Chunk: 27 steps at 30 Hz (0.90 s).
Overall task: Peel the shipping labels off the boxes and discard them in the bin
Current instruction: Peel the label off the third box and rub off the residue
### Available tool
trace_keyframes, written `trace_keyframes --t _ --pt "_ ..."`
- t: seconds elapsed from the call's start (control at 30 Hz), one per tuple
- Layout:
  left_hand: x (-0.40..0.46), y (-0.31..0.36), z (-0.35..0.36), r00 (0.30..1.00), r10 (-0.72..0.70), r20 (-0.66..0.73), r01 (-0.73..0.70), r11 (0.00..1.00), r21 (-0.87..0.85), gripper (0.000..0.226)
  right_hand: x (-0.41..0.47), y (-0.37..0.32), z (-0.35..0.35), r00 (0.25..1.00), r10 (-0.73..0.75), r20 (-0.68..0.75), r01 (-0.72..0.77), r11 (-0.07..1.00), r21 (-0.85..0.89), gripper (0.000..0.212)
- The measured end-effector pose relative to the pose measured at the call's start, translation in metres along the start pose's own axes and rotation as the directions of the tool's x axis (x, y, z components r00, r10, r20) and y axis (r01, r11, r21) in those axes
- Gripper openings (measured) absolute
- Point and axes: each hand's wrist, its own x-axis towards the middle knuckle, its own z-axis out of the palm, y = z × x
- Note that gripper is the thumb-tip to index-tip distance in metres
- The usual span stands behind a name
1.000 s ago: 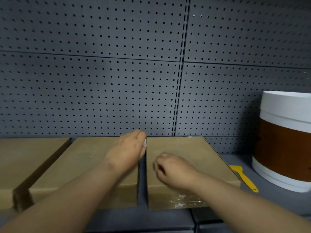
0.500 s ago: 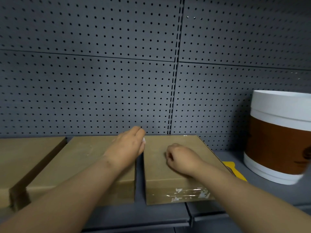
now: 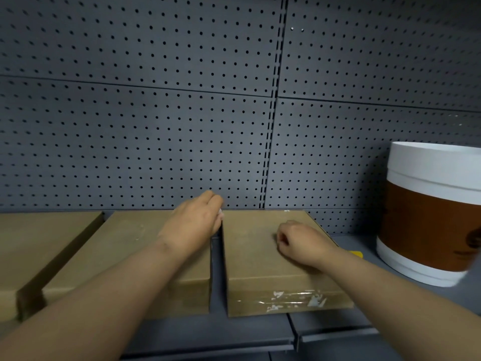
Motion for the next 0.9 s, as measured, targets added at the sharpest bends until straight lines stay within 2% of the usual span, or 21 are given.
trace_keyframes --t 0.1,0.2,0.3,0.37,0.47,0.6,0.67,0.73,0.8,0.9 --pt "-0.001 0.000 0.004 1.000 0.019 -0.019 -0.018 0.999 0.033 0.018 0.014 -0.017 0.007 0.999 0.043 -0.019 -0.042 0.999 0.024 0.022" --pt "-0.002 -0.001 0.008 0.999 0.031 -0.034 -0.029 0.999 0.040 0.017 0.018 -0.050 0.016 0.991 -0.122 -0.054 0.128 0.985 0.117 0.019" --pt "-0.001 -0.006 0.010 0.999 0.041 -0.031 -0.039 0.998 0.049 0.021 0.011 -0.062 0.018 0.944 -0.330 -0.021 0.329 0.931 0.158 0.011" --pt "0.000 -0.010 0.012 0.999 0.036 -0.025 -0.035 0.998 0.061 0.022 0.006 -0.050 0.015 0.929 -0.368 0.032 0.358 0.919 0.168 0.008" --pt "0.002 -0.015 0.014 0.999 0.030 -0.017 -0.028 0.996 0.087 0.023 0.013 -0.016 0.009 0.958 -0.278 0.070 0.269 0.956 0.114 0.008" --pt "0.005 -0.018 0.020 1.000 0.022 -0.005 -0.021 0.995 0.095 0.021 0.047 0.005 0.014 1.000 0.026 -0.010 -0.026 1.000 0.012 0.017" --pt "0.008 -0.018 0.025 1.000 0.023 0.003 -0.023 0.993 0.114 0.017 0.063 -0.006 0.022 0.995 0.093 -0.026 -0.093 0.996 0.020 0.018" --pt "0.010 -0.017 0.030 1.000 0.019 0.013 -0.020 0.991 0.135 0.015 0.069 -0.026 0.030 0.999 0.026 -0.034 -0.024 0.997 0.070 0.018" --pt "0.014 -0.017 0.034 0.999 0.024 0.027 -0.027 0.990 0.140 0.014 0.066 -0.045 0.031 0.989 -0.142 -0.028 0.144 0.982 0.119 0.017" --pt "0.020 -0.021 0.036 0.997 0.055 0.046 -0.061 0.989 0.134 0.012 0.053 -0.054 0.023 0.930 -0.365 0.040 0.352 0.917 0.188 0.012"
